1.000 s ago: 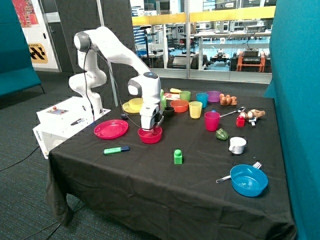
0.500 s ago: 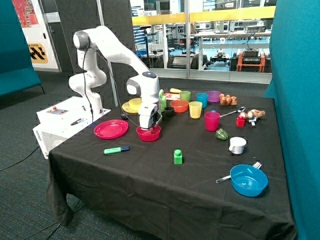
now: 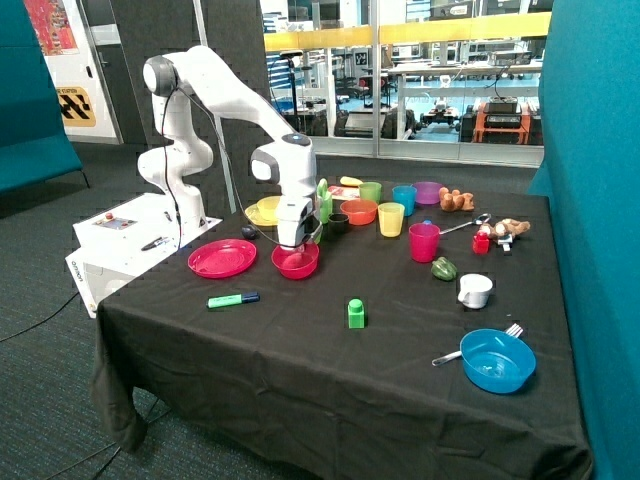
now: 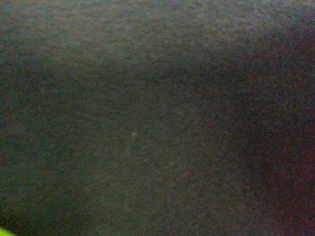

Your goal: Place the bowls on the appropriate plate

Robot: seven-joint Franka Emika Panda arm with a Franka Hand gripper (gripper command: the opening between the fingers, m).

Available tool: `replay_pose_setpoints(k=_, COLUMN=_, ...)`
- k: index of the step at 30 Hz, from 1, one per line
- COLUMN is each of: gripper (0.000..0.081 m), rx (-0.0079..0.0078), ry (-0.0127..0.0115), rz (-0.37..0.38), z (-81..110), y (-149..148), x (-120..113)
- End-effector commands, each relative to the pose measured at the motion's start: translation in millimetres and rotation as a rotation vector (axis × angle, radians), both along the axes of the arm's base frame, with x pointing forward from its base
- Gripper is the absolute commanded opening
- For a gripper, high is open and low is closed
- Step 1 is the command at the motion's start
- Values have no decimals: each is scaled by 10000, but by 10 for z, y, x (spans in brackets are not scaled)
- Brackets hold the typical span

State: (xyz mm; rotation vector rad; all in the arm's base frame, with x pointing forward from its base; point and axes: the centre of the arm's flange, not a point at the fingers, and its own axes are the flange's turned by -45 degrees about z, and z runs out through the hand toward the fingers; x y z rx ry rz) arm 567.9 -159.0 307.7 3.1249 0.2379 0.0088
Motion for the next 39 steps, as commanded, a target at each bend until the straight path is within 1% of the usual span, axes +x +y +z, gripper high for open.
replay_pose_setpoints(k=1, gripper=0, rx=71, ry=63, rz=239, z=245, y=89, x=-29)
replay_pose_setpoints(k=6, gripper=0, rx=71, ry=63, rz=329, z=370, y=147, x=-40)
replay_pose_setpoints(k=10, gripper=0, rx=71, ry=63, rz=360, z=461, y=207, x=-92)
replay_pose_setpoints(k=14, gripper=0, rx=71, ry=63, rz=372, z=490, y=229, x=-122)
replay_pose_setpoints(k=20, gripper=0, rx=71, ry=63, rz=357, z=547, y=252, x=-228)
replay_pose_setpoints(k=39, gripper=0, rx=72, ry=62, rz=67, z=631, y=292, x=-817)
